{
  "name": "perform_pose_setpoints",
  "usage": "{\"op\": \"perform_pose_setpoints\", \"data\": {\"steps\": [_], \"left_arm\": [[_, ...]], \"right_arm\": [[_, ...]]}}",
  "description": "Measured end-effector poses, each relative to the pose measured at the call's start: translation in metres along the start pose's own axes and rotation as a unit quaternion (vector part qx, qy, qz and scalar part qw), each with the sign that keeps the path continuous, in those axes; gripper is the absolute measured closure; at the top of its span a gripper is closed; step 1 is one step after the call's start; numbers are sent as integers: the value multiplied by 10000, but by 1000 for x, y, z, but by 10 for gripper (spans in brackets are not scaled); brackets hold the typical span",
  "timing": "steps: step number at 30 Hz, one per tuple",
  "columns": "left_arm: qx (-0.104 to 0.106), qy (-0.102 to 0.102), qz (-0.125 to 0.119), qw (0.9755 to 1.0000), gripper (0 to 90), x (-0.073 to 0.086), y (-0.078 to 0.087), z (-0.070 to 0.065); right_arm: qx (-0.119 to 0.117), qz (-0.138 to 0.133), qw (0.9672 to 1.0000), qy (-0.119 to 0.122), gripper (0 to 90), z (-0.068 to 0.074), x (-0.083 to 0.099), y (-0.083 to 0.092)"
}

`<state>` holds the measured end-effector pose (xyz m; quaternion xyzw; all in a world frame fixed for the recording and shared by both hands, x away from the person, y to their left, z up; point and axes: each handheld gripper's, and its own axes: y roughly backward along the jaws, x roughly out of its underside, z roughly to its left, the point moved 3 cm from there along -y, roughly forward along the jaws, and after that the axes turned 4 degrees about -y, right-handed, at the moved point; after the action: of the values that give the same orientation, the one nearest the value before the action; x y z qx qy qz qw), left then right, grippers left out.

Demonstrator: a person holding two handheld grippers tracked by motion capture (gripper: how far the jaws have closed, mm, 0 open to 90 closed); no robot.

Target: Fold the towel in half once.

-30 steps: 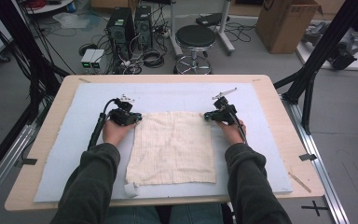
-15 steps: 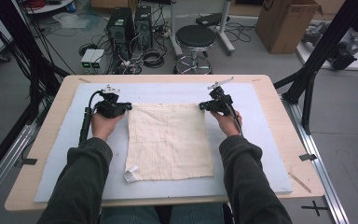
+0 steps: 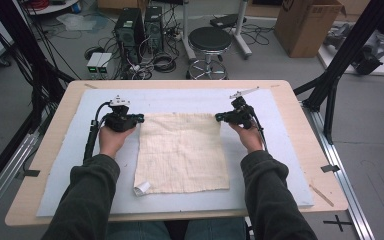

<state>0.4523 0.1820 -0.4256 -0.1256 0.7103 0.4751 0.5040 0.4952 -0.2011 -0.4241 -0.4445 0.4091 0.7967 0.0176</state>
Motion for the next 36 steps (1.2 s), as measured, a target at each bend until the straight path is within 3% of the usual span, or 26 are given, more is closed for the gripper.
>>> {"op": "perform_pose_setpoints", "data": {"steps": [5,16,20,26,30,36], "left_arm": [[58,-43,-109,9999,866,6,9,-5],[199,-484,-229,9984,866,19,34,-17],[235,-690,-178,9972,865,25,41,-20],[335,-830,-154,9959,866,34,51,-28],[396,-914,-274,9946,866,35,59,-35],[633,-1017,-269,9924,866,49,68,-47]], "right_arm": [[-111,-98,9999,23,858,3,7,5],[-376,-199,9987,294,858,20,18,21],[-455,-123,9981,390,858,28,20,28],[-525,-54,9971,554,858,42,21,38],[-504,-70,9962,712,858,50,25,42],[-553,80,9963,656,858,52,44,44]]}}
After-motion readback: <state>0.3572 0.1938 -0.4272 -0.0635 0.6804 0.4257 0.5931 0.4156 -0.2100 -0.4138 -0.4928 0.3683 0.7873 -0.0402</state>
